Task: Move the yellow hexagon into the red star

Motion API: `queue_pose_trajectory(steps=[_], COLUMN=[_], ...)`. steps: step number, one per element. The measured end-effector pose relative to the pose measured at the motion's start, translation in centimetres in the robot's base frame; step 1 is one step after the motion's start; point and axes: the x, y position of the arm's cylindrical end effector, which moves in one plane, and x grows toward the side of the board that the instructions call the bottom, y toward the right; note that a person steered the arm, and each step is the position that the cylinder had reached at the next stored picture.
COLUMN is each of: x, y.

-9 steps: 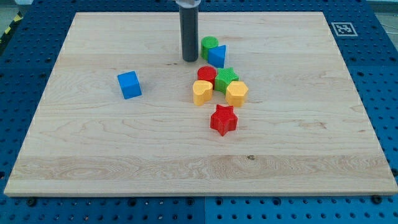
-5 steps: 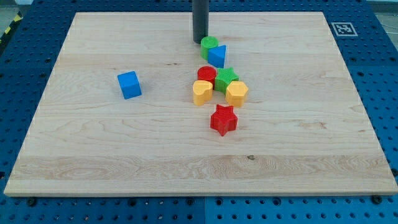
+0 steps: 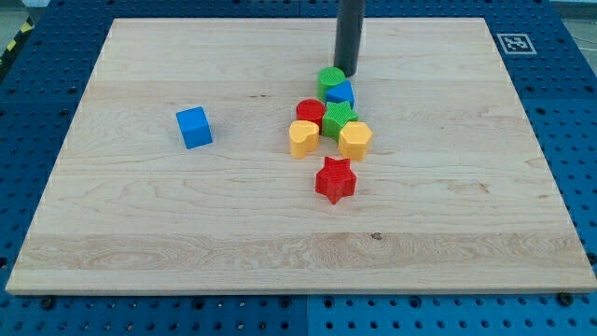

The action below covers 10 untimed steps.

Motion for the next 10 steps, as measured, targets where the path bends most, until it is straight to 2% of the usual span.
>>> queue_pose_trajectory(steps=[2,5,7,8,10], x=[0.2,0.7,0.7,0.7,0.8], y=[0.5,-4.6,-5.7,-5.8,-1.6])
